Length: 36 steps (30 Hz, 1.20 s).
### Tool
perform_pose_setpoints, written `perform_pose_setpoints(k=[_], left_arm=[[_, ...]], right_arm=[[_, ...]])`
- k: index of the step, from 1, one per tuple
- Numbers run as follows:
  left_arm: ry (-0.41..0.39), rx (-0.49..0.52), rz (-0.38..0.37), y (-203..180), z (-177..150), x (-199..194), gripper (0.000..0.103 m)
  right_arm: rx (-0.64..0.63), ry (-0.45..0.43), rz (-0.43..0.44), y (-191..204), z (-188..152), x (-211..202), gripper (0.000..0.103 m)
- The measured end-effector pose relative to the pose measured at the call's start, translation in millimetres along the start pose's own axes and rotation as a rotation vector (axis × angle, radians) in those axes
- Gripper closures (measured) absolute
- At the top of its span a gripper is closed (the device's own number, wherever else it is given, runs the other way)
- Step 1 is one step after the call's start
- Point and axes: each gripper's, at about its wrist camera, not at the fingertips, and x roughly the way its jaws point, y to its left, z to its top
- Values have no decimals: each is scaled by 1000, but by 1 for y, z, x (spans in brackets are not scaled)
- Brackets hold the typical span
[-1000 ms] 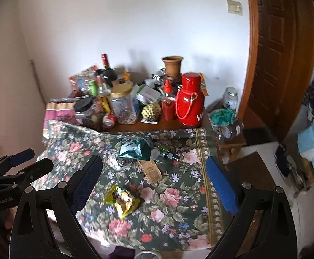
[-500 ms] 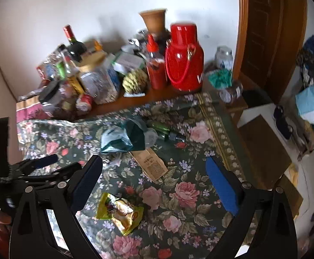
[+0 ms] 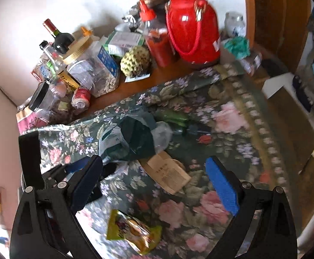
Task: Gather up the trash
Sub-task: 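Grasp the crumpled foil ball with the left gripper while the right gripper grasps the green plastic bag, then lift the foil ball and green bag off the table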
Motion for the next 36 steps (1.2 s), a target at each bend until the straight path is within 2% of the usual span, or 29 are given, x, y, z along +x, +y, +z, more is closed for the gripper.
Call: perform_pose_setpoints(k=[3,7,10,15,18,20,26,29,36], left_arm=[[-6,-6,-1,2,0,3,31],[-13,1,-7,7,2,5,48],[-21,-16,-42,14,0,0,49],[-40,-26,-45,21,-5,-13,50],[-50,-29,-38,24,-8,-22,50],[-57,-33,-33,26,-11,-29,50],[-93,-44,-2,30,-13,-51,50],[-119,-60,11,33,-11,-64,50],[-207,-93,28,28,-8,-105,50]], right_arm=[[44,30,32,-3,6,21,8],[95,51,37,-6,15,42,10],[139,63,58,-8,20,55,11],[191,66,69,-7,25,69,25],[196,71,71,-7,28,75,40],[183,72,76,-4,30,78,55],[76,50,83,17,30,67,71],[10,33,81,31,29,56,78],[-111,-53,55,50,27,13,82]])
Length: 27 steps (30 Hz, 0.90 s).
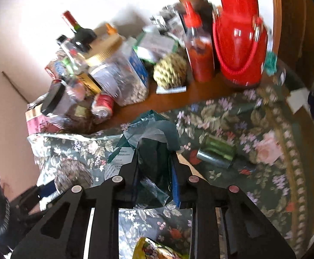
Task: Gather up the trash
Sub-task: 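Lift the foil ball and green bag off the table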
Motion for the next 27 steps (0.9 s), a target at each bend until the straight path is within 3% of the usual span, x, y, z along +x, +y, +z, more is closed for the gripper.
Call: perform_pose_setpoints(k=[12,27], left_arm=[[-189,6,21,-55,-7,-89,50],[-383,-93,100,-155,-100,-200,51]], right_arm=[[-131,-177,-32,-2,-10,-109,83],[-298,-278,21,-33,-71,-231,83]])
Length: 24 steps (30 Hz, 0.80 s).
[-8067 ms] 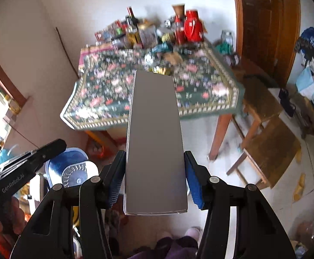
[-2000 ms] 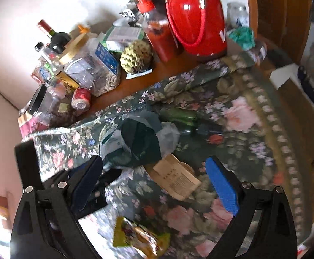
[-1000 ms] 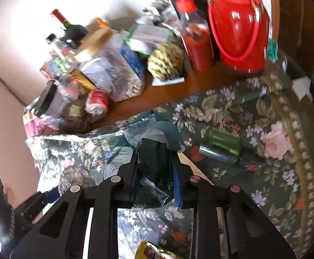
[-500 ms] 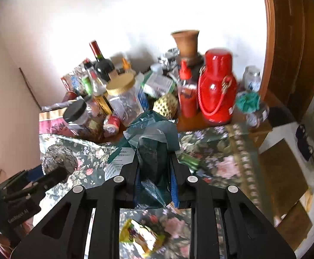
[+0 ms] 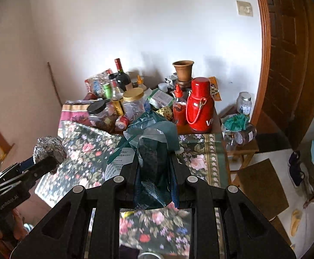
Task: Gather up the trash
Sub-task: 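Lift the foil ball and green bag off the table, then carry the foil ball and green bag down over the white bucket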
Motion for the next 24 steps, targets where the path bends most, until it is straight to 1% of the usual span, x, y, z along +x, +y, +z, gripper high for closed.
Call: perform_pose_setpoints(k=[3,7,13,19,24], left_arm=[[-28,-9,4,-7,-6,-27,52],[-68,4,11,-13,-13,-61,52],[-116,31,-17,-11,-24,-109,52],[-112,62,-62,8,-50,-154,52],[-86,78,-79,35,-84,-197,52]], right_arm=[[-25,-17,9,5,-6,-20,83],[-36,-41,26,14,-14,-44,83],[-37,-73,27,34,-33,-76,83],[-18,-89,0,67,-61,-108,83],[11,-89,-34,101,-102,-138,83]])
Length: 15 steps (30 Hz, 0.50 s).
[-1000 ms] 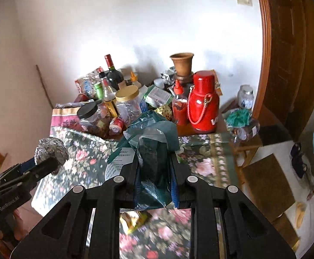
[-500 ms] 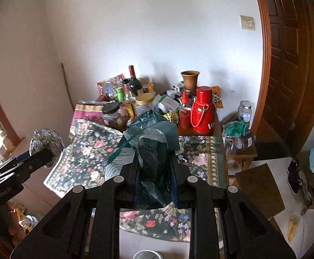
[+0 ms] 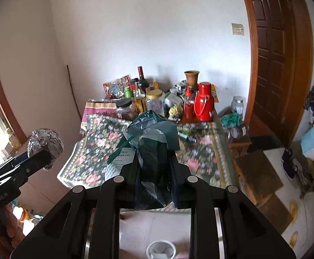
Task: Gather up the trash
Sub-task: 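Carry the foil ball and green bag down over the white bucket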
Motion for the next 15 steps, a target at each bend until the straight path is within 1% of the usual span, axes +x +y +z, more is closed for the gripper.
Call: perform_pose_setpoints(k=[5,7,10,15], left_arm=[[37,20,-16,20,-38,-47,52],[56,24,-24,26,-50,-60,52],[89,18,-37,33,-64,-73,52],[134,13,-58,37,-80,-88,52]], right_arm=[[36,21,-23,27,-42,-30,83],[46,31,-32,35,-54,-39,83],[64,60,-43,47,-74,-52,83],[95,99,-43,56,-90,-62,83]])
